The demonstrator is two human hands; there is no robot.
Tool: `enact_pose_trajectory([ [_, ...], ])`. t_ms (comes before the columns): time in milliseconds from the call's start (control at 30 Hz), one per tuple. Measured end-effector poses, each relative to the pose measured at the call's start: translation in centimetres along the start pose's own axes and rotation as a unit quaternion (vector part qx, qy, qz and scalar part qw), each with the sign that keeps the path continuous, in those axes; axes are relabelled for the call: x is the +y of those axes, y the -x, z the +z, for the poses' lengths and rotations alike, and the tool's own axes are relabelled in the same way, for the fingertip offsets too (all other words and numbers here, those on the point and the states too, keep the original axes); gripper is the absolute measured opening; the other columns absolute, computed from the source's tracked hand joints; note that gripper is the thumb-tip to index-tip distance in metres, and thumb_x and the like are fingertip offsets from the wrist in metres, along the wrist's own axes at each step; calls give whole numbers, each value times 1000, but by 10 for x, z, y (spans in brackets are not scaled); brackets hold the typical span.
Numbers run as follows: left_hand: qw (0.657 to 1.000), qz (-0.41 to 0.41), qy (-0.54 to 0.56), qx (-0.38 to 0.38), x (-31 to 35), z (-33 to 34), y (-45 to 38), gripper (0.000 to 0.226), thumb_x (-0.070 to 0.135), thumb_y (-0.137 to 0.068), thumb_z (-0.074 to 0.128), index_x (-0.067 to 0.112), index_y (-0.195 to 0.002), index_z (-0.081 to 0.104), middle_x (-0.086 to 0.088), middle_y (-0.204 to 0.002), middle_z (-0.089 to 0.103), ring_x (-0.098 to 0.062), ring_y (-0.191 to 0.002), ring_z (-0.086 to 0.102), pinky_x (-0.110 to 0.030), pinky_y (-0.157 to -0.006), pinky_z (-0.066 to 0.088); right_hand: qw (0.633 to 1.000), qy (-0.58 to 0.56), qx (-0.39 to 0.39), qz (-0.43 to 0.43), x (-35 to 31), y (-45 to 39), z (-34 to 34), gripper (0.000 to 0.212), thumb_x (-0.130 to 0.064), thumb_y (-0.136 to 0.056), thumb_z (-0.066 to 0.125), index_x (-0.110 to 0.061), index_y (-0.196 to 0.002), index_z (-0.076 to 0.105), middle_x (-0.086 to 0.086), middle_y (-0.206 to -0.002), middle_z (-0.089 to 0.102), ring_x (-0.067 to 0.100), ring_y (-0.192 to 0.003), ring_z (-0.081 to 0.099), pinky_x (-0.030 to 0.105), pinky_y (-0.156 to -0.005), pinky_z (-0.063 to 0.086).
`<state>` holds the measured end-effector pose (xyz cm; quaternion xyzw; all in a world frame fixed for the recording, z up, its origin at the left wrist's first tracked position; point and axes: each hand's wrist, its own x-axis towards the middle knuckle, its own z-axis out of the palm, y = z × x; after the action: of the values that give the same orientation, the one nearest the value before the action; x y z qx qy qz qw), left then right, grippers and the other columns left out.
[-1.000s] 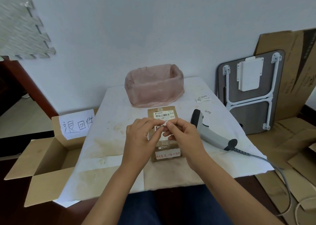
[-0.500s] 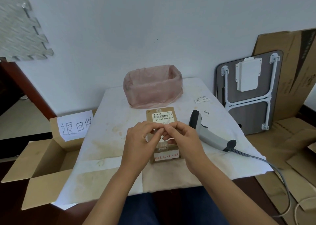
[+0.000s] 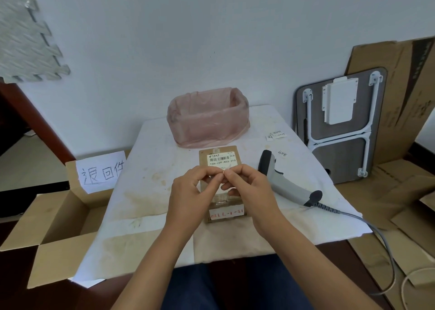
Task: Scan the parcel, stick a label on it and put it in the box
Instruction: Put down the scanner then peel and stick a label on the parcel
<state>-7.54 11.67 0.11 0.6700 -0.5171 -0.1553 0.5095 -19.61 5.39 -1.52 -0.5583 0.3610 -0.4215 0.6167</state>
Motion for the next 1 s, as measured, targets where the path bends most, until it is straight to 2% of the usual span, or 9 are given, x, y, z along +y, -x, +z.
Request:
enact_pose_trajectory([
  [233,1000,-22,7,-6,-1,2,-1,7,28,-88,69,30,-92,74,13,-85,72,4,-88,63,-4,-70,44,1000,8,8,-6,-1,0,-3,9,-15,-90,62,-8,-88,67,-2,-78,71,9,-74,67,24,-68,52],
  [400,1000,3,-7,0,4,1,0,8,25,-88,69,32,-90,74,17,-83,72,5,-88,63,-5,-71,43,1000,10,17,-18,-1,2,-3,7,-14,-88,64,-7,-87,67,-1,-77,71,9,-72,67,23,-66,53],
  [467,999,37,-40,1,4,1,0,10,26,-88,68,34,-91,73,20,-84,71,1,-88,63,-14,-78,45,999,15,22,-23,-2,2,-3,9,-16,-87,65,-7,-88,68,2,-78,71,9,-71,68,24,-66,54],
  [533,994,72,-87,-1,3,0,0,10,30,-89,66,36,-93,73,24,-85,69,-1,-89,62,-32,-88,46,999,19,28,-26,-3,2,-3,12,-17,-88,65,-5,-89,68,5,-80,72,9,-71,68,24,-66,55],
  [567,990,87,-112,-3,3,0,0,11,31,-90,64,37,-95,72,26,-86,68,0,-89,61,-37,-91,43,999,21,30,-26,-3,1,-3,12,-16,-88,65,-5,-89,68,7,-82,73,9,-70,68,24,-66,55],
  [667,977,129,-169,4,3,2,0,15,35,-91,59,37,-98,72,32,-88,62,1,-89,57,-31,-94,32,999,28,38,-23,-4,0,-3,11,-15,-88,64,-5,-88,68,7,-82,73,9,-70,68,24,-66,55],
  [733,971,143,-190,10,3,2,0,17,35,-90,57,35,-98,72,29,-90,64,1,-89,57,-28,-93,27,999,29,39,-20,-3,0,-3,11,-13,-88,63,-4,-88,68,8,-81,73,8,-69,68,22,-66,55],
  [867,961,165,-221,17,1,3,0,18,33,-90,57,32,-99,73,17,-95,73,-6,-87,62,-31,-92,30,999,28,38,-20,-3,1,-2,11,-11,-89,62,-2,-88,68,7,-79,73,6,-68,68,20,-64,55],
  [1000,970,152,-190,13,3,3,-1,19,34,-90,56,34,-99,74,22,-95,71,0,-89,60,-32,-94,33,999,22,33,-15,-4,0,-3,12,-11,-89,62,-1,-89,68,5,-76,72,6,-67,68,21,-65,56],
])
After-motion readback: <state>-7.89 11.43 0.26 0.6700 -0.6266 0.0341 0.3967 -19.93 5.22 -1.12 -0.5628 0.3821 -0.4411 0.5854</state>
